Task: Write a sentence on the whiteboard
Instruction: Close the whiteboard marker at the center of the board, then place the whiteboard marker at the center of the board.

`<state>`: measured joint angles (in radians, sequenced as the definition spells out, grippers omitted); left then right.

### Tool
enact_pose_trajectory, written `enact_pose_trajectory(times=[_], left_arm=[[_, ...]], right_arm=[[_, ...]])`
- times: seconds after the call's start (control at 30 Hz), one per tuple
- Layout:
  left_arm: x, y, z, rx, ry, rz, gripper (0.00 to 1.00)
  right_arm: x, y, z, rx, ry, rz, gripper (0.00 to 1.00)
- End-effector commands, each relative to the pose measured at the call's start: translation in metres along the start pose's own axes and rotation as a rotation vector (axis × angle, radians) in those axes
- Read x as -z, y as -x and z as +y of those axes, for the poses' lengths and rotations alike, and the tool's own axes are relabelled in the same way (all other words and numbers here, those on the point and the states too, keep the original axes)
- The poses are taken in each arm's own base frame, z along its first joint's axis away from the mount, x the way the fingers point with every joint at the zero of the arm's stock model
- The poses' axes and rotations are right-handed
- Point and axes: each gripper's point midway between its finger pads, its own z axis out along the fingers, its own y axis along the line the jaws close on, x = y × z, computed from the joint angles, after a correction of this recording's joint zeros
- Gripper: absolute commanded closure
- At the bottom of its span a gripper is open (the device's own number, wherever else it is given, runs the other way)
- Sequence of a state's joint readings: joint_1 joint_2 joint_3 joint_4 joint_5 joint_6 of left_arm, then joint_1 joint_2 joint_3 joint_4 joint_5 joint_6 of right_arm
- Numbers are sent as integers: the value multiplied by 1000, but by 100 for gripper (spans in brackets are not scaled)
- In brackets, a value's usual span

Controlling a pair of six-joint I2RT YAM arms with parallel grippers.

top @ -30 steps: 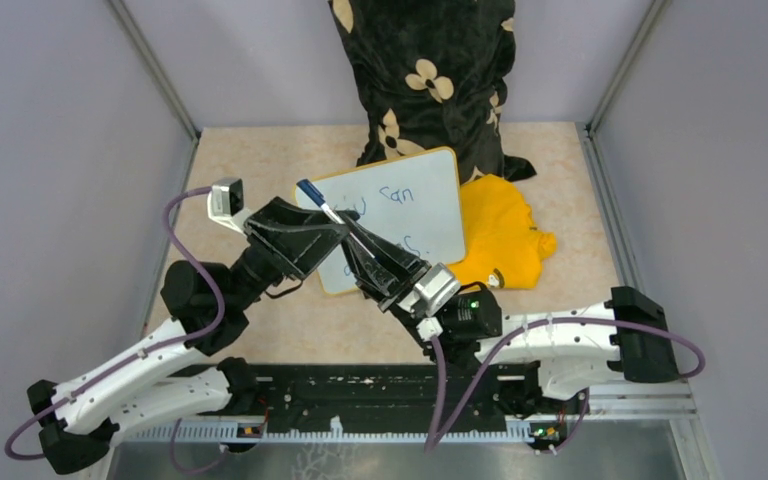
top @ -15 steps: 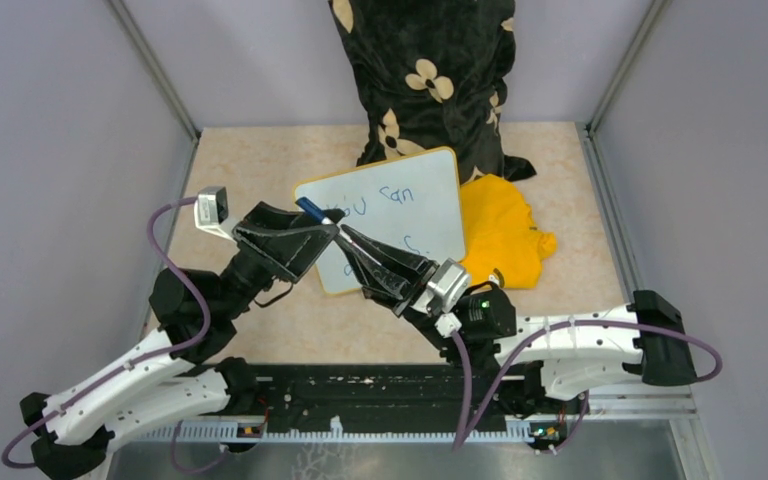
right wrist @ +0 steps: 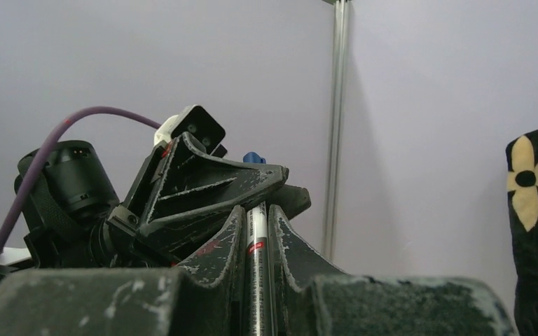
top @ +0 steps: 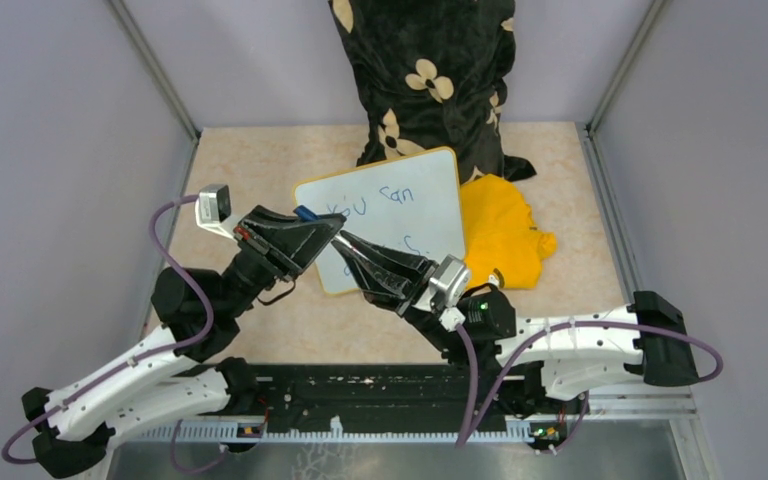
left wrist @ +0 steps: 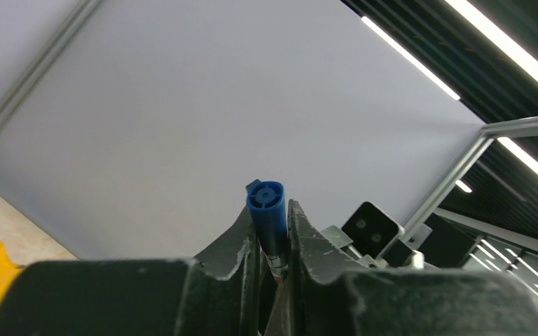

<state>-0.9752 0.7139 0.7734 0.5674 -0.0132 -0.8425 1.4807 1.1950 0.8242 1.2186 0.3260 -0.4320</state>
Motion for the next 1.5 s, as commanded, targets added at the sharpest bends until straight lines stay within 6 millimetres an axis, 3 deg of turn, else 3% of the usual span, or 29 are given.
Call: enact_pose_trajectory(times=[0.0,0.03,0.2,0.3,0.53,0.67,0.8,0.93,1.1,1.27,1.47], left_arm=[[1,4,-2,-21,1,-10,92],[2,4,-1,-23,8,-11,100],[9,10,14,-49,100,-31,100],[19,17,35,-81,221,-58,100],[59,3,109,-126,588,-13,100],[101,-26,158,-103,792,51,100],[142,-61,193,-14,908,105,100],[175,-92,217,106,987,130,100],[198,-111,237,157,1050,143,100],[208,-121,253,148,1118,150,100],[200,-128,264,124,1143,174,100]], right_arm=[[1,20,-2,-64,4,-54,100],[2,19,-3,-65,5,-48,96],[5,8,-6,-69,1,75,25],[19,-3,-14,-63,-15,160,9],[90,-33,-64,-95,-222,378,6],[137,-59,-99,-80,-430,533,5],[170,-79,-111,-57,-533,644,5],[184,-92,-112,-71,-557,676,2],[191,-103,-113,-99,-588,680,1],[194,-114,-113,-81,-604,707,2],[202,-133,-118,-132,-645,821,2]])
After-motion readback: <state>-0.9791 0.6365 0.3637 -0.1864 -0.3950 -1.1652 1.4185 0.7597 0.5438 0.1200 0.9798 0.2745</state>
